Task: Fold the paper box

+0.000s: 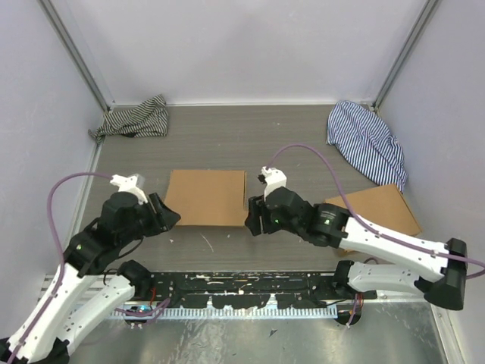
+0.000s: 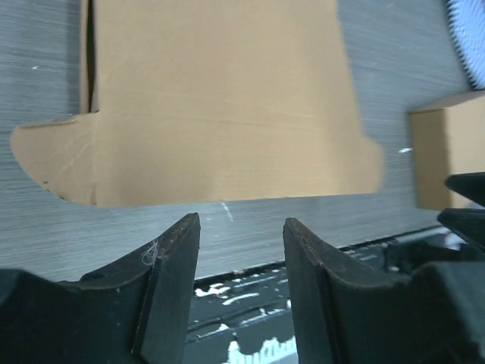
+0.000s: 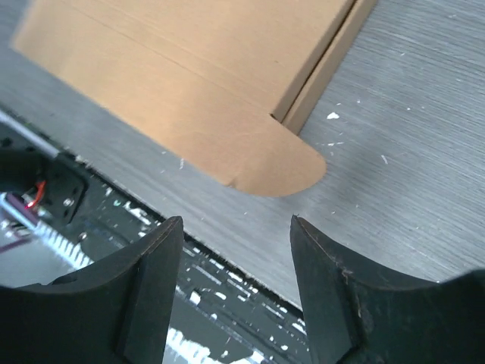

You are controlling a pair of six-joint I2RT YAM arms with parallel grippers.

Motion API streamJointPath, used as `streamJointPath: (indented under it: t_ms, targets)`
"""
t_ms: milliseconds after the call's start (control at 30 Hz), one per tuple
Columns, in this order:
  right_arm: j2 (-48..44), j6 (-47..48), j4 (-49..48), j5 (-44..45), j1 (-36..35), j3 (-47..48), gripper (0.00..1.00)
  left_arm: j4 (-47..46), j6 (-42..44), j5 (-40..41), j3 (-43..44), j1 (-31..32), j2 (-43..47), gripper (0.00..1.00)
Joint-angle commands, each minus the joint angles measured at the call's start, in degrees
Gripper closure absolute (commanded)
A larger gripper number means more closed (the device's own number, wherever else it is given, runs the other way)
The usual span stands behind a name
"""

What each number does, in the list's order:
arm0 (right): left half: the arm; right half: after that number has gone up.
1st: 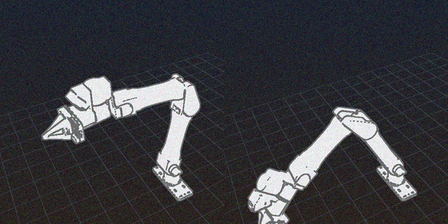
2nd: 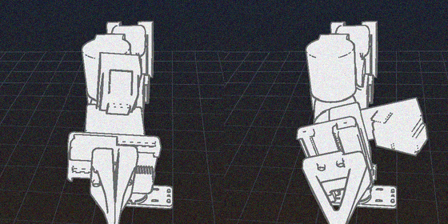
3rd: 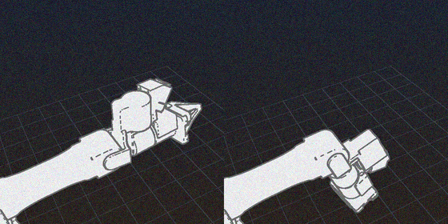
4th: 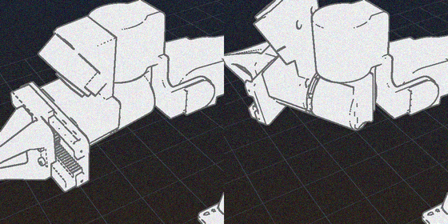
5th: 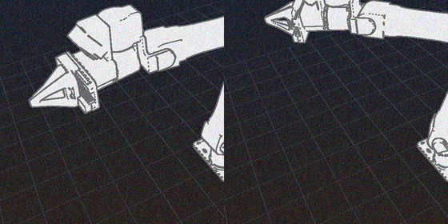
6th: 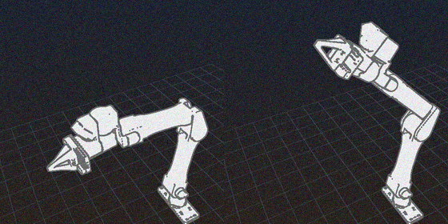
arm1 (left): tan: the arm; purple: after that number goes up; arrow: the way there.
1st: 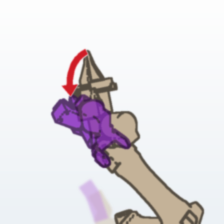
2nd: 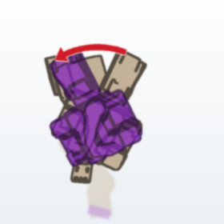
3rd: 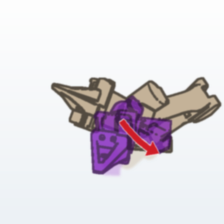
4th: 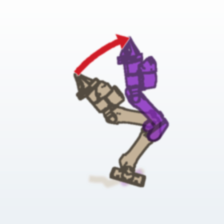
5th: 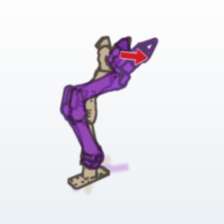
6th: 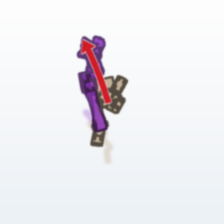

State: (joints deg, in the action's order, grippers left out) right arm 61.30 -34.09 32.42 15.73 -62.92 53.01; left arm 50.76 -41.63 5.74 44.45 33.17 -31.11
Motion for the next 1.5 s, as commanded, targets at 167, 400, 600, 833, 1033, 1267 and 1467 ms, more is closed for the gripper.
streamJointPath:
  t_ms: [167,400,600,833,1033,1267,1467]
  targets:
    - [-3.82,3.38,1.86,2.89,-0.52,6.68,0.45,-2.63,-1.12,2.41,2.51,0.22,4.3,0.47]
    - [16.61,8.47,-4.55,-1.76,5.52,12.06,0.78,-9.74,6.73,9.6,4.35,-0.26,-21.09,0.51]
    - [27.78,9.06,-10.25,-6.41,7.79,11.82,0.81,-15.81,7.49,6.99,1.09,-3.71,-32.04,0.53]
    - [32.81,7.81,-12.55,-8.92,11.53,9.59,0.85,-22.18,7.52,3.53,-0.7,-3.9,-38.57,0.53]
    - [33.39,8.05,-13.6,-10.99,16.41,7.89,0.86,-25.97,8.09,-1.22,3.43,-3.9,-49.44,0.55]
    - [30.38,9.21,-13.42,-12.11,23.34,7.03,0.85,-27.54,8.06,-4.62,11.09,-3.82,-56.92,0.57]
    - [30.74,12.09,-11.51,-12.66,29.73,10.83,0.85,-26.83,8.21,-6.66,18.9,-3.81,-59.08,0.52]
